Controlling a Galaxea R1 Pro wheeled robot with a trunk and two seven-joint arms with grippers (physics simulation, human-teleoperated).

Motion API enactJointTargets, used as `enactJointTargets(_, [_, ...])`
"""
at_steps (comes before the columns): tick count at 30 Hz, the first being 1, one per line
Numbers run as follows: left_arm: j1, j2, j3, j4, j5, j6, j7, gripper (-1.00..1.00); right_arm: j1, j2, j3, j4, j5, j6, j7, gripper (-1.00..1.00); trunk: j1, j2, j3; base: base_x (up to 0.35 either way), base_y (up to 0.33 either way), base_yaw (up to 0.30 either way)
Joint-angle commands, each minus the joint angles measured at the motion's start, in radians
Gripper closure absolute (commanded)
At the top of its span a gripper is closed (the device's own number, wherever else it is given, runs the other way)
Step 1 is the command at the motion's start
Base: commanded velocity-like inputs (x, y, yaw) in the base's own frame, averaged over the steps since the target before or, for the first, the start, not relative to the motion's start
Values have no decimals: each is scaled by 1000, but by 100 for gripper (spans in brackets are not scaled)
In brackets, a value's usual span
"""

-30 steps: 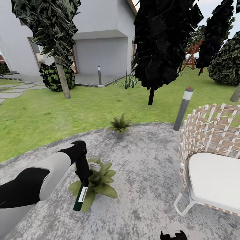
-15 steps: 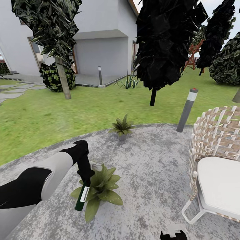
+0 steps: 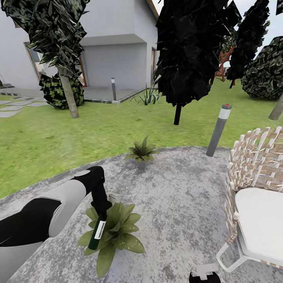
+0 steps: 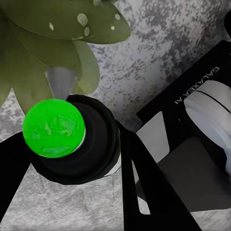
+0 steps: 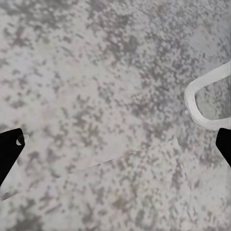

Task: Pick up the pesticide atomizer in the garden and spray insectifuge to fully cover both potted plants in the garden.

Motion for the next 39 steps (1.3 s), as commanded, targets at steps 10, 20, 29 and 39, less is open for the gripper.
enactJointTargets(10, [0, 1, -6, -1, -44, 15, -9, 100, -1, 0, -8, 1, 10, -3, -4, -100, 0, 0, -1, -128, 121, -1])
enactJointTargets(20, [7, 0, -3, -1, -47, 15, -9, 100, -1, 0, -7, 1, 12, -3, -3, -100, 0, 0, -1, -87, 320, 0])
enactJointTargets(29, [51, -12, 0, -1, -47, 17, -9, 100, -1, 0, -7, 1, 12, -3, -2, -100, 0, 0, -1, -31, 114, 0])
enactJointTargets(39, [93, -12, -1, -3, -49, 20, -9, 100, -1, 0, -7, 1, 12, -3, -2, -100, 0, 0, -1, -178, 0, -40])
